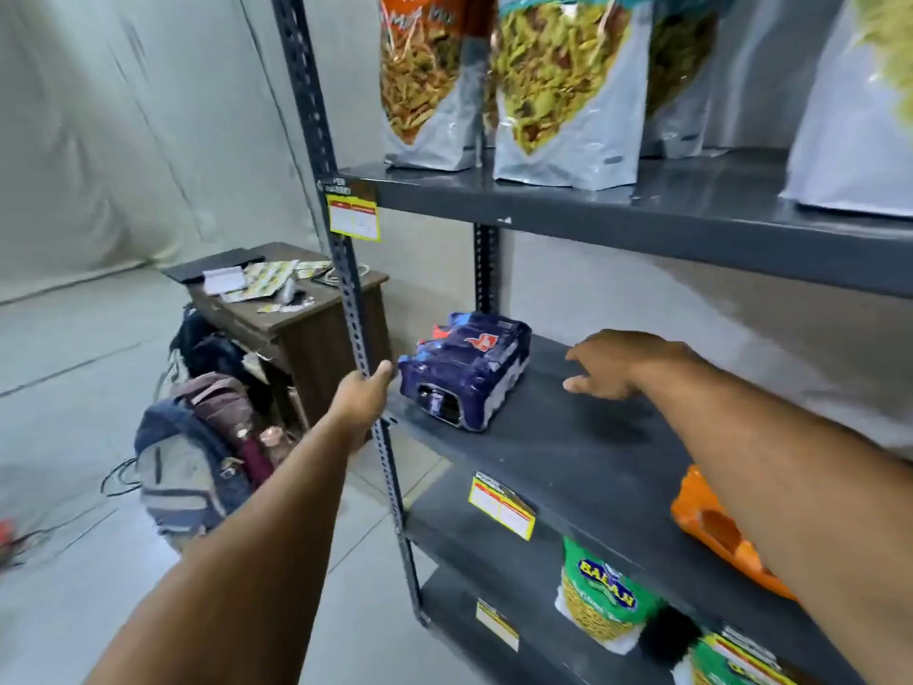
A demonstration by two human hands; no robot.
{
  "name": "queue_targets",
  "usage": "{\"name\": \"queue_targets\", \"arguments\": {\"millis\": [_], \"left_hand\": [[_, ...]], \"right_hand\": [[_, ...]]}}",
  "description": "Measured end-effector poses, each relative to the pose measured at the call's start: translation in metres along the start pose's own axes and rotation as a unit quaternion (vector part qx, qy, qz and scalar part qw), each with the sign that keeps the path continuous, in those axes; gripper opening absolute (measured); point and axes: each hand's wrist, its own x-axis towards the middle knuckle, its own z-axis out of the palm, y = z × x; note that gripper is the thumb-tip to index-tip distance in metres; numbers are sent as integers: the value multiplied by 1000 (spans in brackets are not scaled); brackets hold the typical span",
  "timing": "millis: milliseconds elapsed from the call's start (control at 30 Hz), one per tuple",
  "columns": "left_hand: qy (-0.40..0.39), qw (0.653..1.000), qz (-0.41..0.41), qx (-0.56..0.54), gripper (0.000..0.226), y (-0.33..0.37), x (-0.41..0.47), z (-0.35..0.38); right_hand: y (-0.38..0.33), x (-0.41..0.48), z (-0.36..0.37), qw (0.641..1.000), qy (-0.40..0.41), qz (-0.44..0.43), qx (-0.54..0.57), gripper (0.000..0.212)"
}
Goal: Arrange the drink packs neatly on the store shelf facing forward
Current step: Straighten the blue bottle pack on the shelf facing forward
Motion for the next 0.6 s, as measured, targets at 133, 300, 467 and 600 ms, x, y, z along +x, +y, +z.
{"name": "queue_targets", "arguments": {"millis": [133,300,467,600], "left_hand": [[-39,980,-124,-153,26,6,36,28],[-129,939,-225,-227,36,13,70,61],[-149,923,-256,-246,35,-1,111,74],[-194,904,-292,-244,47,-17,131,83]], "right_hand": [[-24,55,-1,998,18,-17,56,51],[-47,153,-1,988,41,-14,151,44],[-55,243,5,971,46,60,225,66],[-61,284,16,962,-11,73,264,68]]}}
